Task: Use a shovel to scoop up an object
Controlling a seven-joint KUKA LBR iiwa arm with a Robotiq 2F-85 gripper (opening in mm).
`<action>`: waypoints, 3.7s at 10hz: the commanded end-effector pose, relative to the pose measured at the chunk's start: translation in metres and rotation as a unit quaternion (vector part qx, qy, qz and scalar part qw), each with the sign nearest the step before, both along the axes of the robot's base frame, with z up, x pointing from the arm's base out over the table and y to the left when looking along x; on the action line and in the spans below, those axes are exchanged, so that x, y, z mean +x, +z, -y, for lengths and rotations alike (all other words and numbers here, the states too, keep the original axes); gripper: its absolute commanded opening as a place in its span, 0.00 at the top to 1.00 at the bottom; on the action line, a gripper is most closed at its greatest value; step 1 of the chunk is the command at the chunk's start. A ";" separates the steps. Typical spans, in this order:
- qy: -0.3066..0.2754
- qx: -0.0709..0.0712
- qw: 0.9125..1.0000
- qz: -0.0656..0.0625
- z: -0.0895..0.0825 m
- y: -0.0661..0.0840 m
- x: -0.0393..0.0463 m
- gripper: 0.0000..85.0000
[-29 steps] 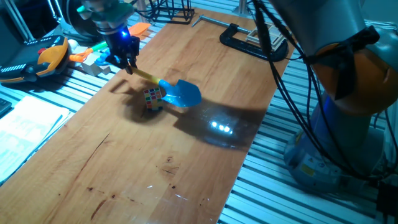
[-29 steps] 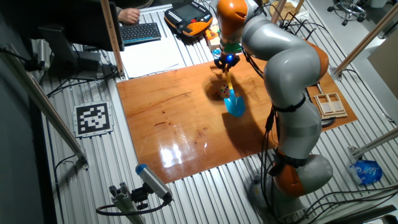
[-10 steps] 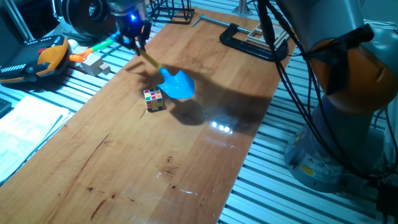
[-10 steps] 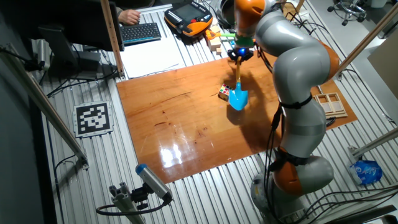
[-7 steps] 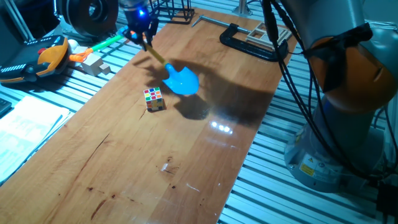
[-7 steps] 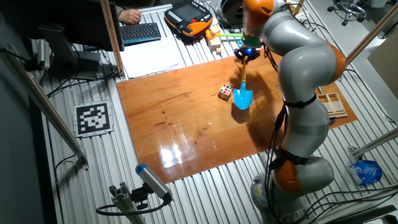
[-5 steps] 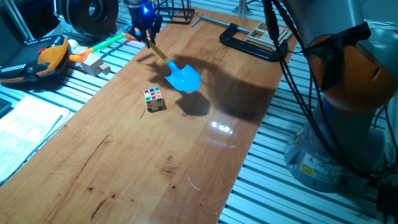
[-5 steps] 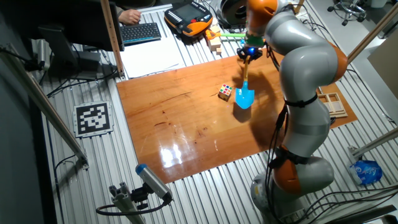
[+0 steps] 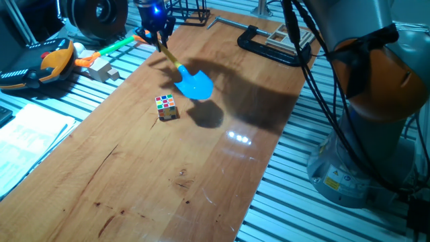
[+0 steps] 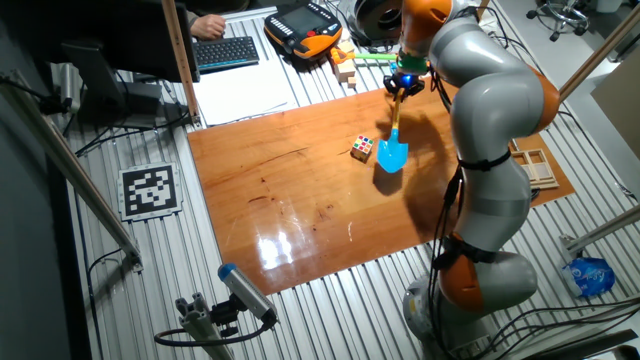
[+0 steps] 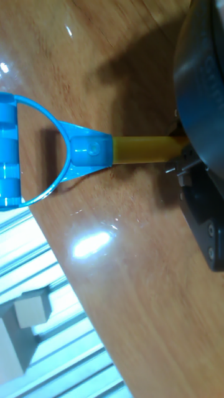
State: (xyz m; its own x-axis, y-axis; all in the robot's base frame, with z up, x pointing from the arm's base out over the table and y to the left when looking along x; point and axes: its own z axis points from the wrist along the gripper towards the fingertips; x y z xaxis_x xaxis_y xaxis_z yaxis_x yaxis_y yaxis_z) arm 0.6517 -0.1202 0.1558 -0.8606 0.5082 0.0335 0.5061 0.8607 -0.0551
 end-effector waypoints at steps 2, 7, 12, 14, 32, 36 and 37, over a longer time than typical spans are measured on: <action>-0.051 -0.006 0.999 -0.002 0.000 0.000 -0.0001 1.00; -0.156 -0.029 0.987 0.003 0.000 0.000 -0.0001 1.00; -0.180 -0.014 0.984 0.013 0.000 0.000 -0.0001 1.00; -0.169 -0.020 0.985 0.030 0.018 0.006 0.0030 1.00; -0.302 -0.059 0.944 0.120 0.140 0.014 -0.0105 1.00; -0.335 -0.072 0.928 0.149 0.152 0.010 -0.0149 1.00; -0.340 -0.074 0.924 0.158 0.154 0.008 -0.0150 1.00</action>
State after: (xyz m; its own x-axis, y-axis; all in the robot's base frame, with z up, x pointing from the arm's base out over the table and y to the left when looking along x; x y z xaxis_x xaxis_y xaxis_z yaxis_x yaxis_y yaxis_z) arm 0.6364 -0.2746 0.1638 -0.2959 0.9138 -0.2783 0.9382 0.3328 0.0952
